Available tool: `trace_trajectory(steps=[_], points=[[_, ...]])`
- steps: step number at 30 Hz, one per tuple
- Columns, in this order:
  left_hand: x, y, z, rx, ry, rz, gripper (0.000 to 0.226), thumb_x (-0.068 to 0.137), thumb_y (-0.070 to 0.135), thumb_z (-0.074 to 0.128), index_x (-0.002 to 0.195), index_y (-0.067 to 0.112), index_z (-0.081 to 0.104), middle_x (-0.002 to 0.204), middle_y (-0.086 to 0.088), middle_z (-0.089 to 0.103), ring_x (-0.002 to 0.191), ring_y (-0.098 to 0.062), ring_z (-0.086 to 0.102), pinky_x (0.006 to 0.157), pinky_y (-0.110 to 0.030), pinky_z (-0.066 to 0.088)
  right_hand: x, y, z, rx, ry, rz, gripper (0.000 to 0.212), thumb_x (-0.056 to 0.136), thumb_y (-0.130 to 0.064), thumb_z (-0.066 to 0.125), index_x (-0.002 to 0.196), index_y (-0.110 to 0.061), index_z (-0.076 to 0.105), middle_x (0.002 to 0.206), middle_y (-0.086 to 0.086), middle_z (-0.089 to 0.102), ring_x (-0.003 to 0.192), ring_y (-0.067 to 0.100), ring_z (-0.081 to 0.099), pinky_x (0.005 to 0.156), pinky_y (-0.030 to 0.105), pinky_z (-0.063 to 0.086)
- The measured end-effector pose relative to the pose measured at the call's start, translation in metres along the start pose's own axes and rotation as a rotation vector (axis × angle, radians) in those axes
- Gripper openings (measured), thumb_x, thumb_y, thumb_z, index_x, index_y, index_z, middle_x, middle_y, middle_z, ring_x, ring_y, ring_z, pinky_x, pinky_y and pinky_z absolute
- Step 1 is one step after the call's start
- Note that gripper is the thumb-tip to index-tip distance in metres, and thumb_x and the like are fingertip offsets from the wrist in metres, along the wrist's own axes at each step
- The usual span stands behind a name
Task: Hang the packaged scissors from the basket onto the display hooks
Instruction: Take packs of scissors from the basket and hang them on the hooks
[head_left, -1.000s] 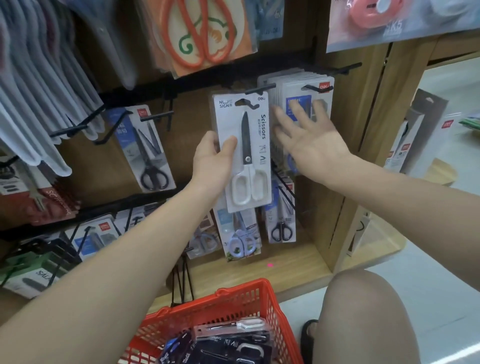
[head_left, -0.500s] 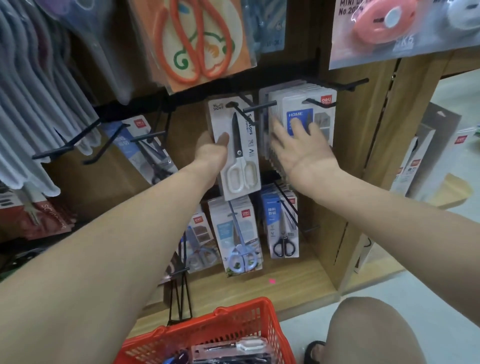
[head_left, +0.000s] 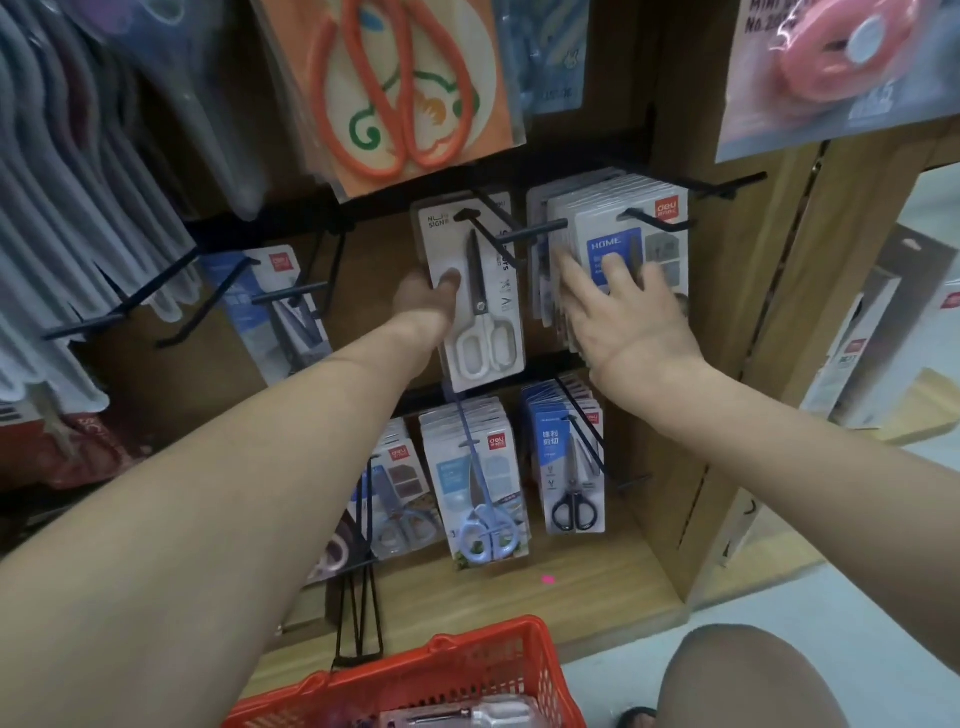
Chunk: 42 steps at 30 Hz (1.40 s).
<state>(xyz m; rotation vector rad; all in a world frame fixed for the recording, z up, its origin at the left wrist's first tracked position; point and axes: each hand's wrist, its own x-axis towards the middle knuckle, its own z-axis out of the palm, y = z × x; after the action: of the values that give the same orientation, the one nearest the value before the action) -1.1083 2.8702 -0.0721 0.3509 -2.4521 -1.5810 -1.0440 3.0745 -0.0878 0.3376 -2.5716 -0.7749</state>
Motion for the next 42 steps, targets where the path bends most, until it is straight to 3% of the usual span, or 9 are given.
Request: trace_trajectory(steps=[5,10,16,19,23,26,30,36,42], points=[[-0.007,0.003,-0.012,0.118,0.018,-0.032,0.047,0.111,0.035,0.050,0.148,0.006,0.043,0.142,-0.016,0.059,0.120,-0.032,0.059,0.090,-0.036,0.045,-0.009,-0.015,-0.015,0.041,-0.001,-0.016,0.083,0.089,-0.036,0.065,0.159,-0.008,0.030,0.169,0.017,0.012,0.126,0.035,0.036,0.096,0.042,0.040],[-0.056,-0.017,-0.038,0.278,-0.022,0.059,0.069,0.110,0.029,0.052,0.166,0.011,0.017,0.161,-0.017,0.044,0.144,-0.034,0.047,0.119,-0.041,0.040,-0.040,-0.059,-0.038,0.320,0.017,-0.060,0.078,0.088,-0.024,0.063,0.158,-0.005,0.034,0.167,0.017,0.026,0.129,0.036,0.042,0.100,0.043,0.040],[-0.156,-0.089,-0.091,0.333,-0.132,0.349,0.013,0.104,0.014,0.058,0.117,0.015,0.053,0.107,0.002,0.063,0.092,-0.005,0.063,0.083,-0.024,0.054,-0.092,-0.135,-0.060,0.688,-0.045,-0.139,0.050,0.083,-0.015,0.063,0.131,-0.003,0.060,0.133,0.017,0.056,0.114,0.038,0.051,0.088,0.044,0.040],[-0.201,-0.136,-0.119,0.413,-0.225,0.430,0.014,0.099,0.008,0.062,0.103,0.018,0.054,0.090,0.012,0.057,0.077,0.000,0.057,0.066,-0.012,0.042,-0.118,-0.174,-0.061,0.787,-0.077,-0.199,0.040,0.084,-0.015,0.062,0.123,-0.007,0.061,0.120,0.012,0.058,0.110,0.036,0.052,0.089,0.044,0.043],[-0.237,-0.203,-0.140,0.561,-0.381,0.427,0.015,0.092,0.004,0.065,0.098,0.015,0.057,0.085,0.008,0.057,0.073,-0.001,0.051,0.069,-0.017,0.040,-0.142,-0.224,-0.051,0.914,-0.231,-0.290,0.035,0.084,-0.016,0.062,0.119,-0.012,0.061,0.114,0.010,0.064,0.109,0.034,0.059,0.083,0.041,0.048],[-0.254,-0.258,-0.140,0.629,-0.499,0.266,0.014,0.096,0.012,0.065,0.098,0.023,0.056,0.086,0.011,0.061,0.075,-0.003,0.057,0.073,-0.029,0.051,-0.159,-0.260,-0.030,0.892,-0.629,-0.386,0.029,0.091,-0.022,0.058,0.119,-0.015,0.062,0.120,0.011,0.066,0.114,0.034,0.063,0.082,0.037,0.049],[-0.272,-0.337,-0.141,0.665,-0.592,-0.251,0.022,0.103,0.030,0.064,0.119,0.022,0.052,0.102,0.006,0.066,0.092,-0.012,0.066,0.076,-0.027,0.053,-0.186,-0.297,0.014,0.734,-1.073,-0.523,0.036,0.098,-0.022,0.056,0.132,-0.011,0.060,0.128,0.012,0.066,0.114,0.032,0.066,0.091,0.036,0.056],[-0.290,-0.399,-0.124,0.634,-0.574,-0.659,0.068,0.098,0.041,0.071,0.144,0.004,0.036,0.130,-0.014,0.062,0.123,-0.031,0.063,0.104,-0.039,0.052,-0.208,-0.327,0.069,0.830,-1.154,-0.387,0.074,0.103,-0.035,0.059,0.165,-0.020,0.021,0.168,0.011,0.028,0.151,0.036,0.035,0.124,0.049,0.033],[-0.290,-0.418,-0.102,0.540,-0.479,-0.795,0.079,0.095,0.053,0.071,0.148,0.010,0.031,0.124,-0.010,0.060,0.120,-0.031,0.061,0.101,-0.036,0.052,-0.224,-0.355,0.092,0.895,-1.157,-0.376,0.076,0.104,-0.055,0.049,0.166,-0.034,0.011,0.173,0.005,0.019,0.157,0.032,0.022,0.126,0.051,0.026]])
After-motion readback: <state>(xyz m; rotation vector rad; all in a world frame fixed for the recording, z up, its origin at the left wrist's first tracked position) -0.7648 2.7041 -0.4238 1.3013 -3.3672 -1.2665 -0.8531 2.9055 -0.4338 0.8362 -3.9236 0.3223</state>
